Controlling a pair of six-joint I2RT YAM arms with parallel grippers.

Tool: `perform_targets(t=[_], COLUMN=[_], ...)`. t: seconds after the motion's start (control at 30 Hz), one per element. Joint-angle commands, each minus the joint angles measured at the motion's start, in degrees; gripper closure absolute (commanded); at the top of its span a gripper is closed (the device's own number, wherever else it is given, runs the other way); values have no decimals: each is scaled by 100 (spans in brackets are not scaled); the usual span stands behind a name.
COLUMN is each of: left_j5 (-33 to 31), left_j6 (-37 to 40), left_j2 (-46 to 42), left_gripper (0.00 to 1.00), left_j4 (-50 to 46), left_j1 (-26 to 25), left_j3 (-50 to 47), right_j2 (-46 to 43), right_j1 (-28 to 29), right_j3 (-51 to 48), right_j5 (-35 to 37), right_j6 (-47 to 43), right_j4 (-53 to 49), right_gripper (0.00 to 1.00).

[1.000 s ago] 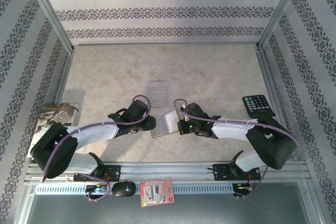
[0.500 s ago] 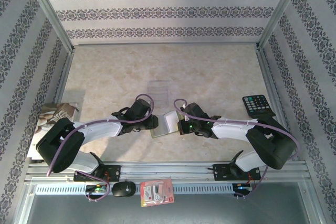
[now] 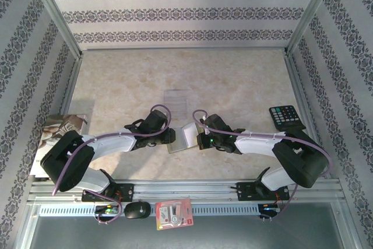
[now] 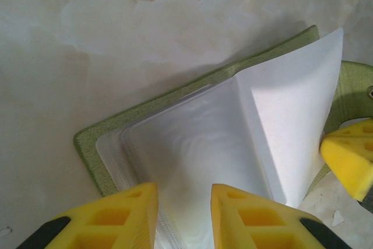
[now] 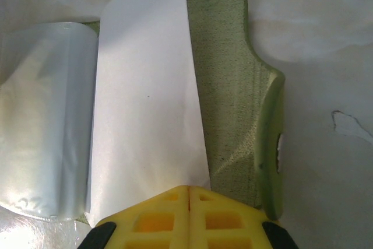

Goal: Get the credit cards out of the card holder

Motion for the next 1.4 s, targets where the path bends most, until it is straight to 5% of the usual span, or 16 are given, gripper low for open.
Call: perform_targets(t=[0.0,0.93,1.1,1.37], left_j5=[-86,661,734,729], left_j6=[-46,-521,-509,-560], left_j2=[152,1046,1221,1376], left_gripper=[70,70,70,70], left_j4=[-118,870,866,932], left_j1=[7,-472,-527,-527], left_j3=[141,696,848,872], right_j2=[156,250,-111,-1160], right_j1=[45,31,-38,-166], right_j3=[-30,-57,-119,-376], right_j5=[137,-69,-54,93], right_j6=[16,96,132,50], right_j4=[-56,119,-7,-334], right_gripper=[96,97,92,68])
